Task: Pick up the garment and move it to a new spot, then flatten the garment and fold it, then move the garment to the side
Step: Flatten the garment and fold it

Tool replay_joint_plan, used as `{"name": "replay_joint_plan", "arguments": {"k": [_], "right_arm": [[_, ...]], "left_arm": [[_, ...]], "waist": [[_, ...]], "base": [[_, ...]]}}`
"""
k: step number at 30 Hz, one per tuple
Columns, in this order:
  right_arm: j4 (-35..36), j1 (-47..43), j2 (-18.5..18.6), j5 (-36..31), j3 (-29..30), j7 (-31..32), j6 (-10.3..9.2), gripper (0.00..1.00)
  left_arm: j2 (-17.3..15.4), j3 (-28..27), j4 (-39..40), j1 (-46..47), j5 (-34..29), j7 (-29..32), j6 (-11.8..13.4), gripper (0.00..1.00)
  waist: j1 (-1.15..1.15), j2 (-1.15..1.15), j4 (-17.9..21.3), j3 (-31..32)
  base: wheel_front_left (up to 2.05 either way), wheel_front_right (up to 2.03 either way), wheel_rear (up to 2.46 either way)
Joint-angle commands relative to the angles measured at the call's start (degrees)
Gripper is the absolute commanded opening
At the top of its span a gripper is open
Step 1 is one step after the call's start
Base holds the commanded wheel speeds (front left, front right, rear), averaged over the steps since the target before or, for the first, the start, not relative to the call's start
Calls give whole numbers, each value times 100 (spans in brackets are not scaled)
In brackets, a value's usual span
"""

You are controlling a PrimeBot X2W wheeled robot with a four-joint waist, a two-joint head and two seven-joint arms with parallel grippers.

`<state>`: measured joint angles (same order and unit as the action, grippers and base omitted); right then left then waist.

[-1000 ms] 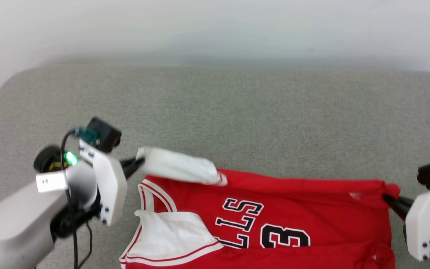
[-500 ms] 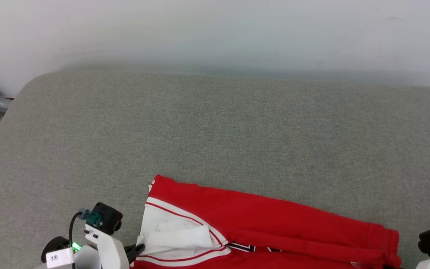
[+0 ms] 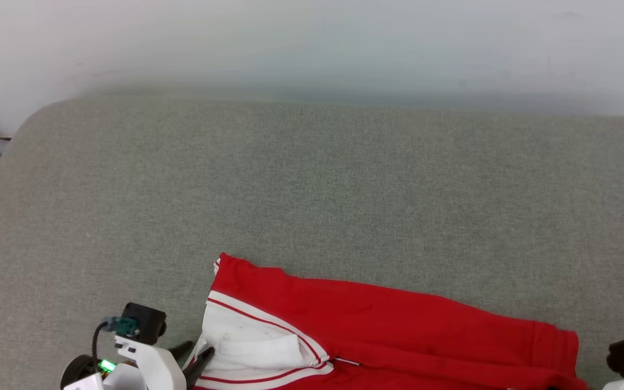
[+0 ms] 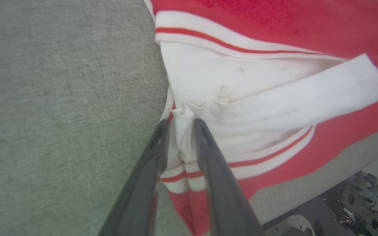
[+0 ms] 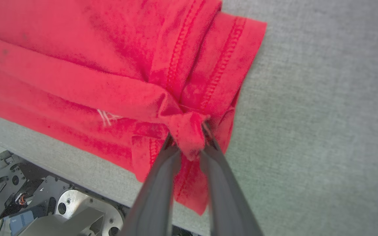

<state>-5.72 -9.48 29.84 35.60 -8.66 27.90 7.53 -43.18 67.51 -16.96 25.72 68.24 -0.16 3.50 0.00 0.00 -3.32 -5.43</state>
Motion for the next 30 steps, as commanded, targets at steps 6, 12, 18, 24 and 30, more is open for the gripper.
{"name": "replay_joint_plan", "arguments": {"k": [6,12,18,24,30], "right_arm": [[734,-222,72,158,440,-136,-7,100],[1264,-408,142,300,1001,212,-7,100],[1182,-462,152,610,1386,826,-7,100],[693,-238,170,1001,1553,1703,-7,100],[160,150,-14,1131,1280,1963,-7,100]], "left_arm": [[35,-286,39,-236,-201,-887,461,100],[125,-717,179,-332,-421,-1426,994,100],[291,-1585,466,-513,-1001,-1508,1400,100],[792,-3193,1018,-1318,-2356,-1501,1697,100],[1587,-4501,1492,-2158,-3787,-1502,1601,100]], "waist": [[0,0,-35,339],[0,0,-102,432],[0,0,-203,404],[0,0,-352,265],[0,0,-553,63]], "base": [[0,0,0],[0,0,0],[0,0,0],[0,0,0],[0,0,0]]}}
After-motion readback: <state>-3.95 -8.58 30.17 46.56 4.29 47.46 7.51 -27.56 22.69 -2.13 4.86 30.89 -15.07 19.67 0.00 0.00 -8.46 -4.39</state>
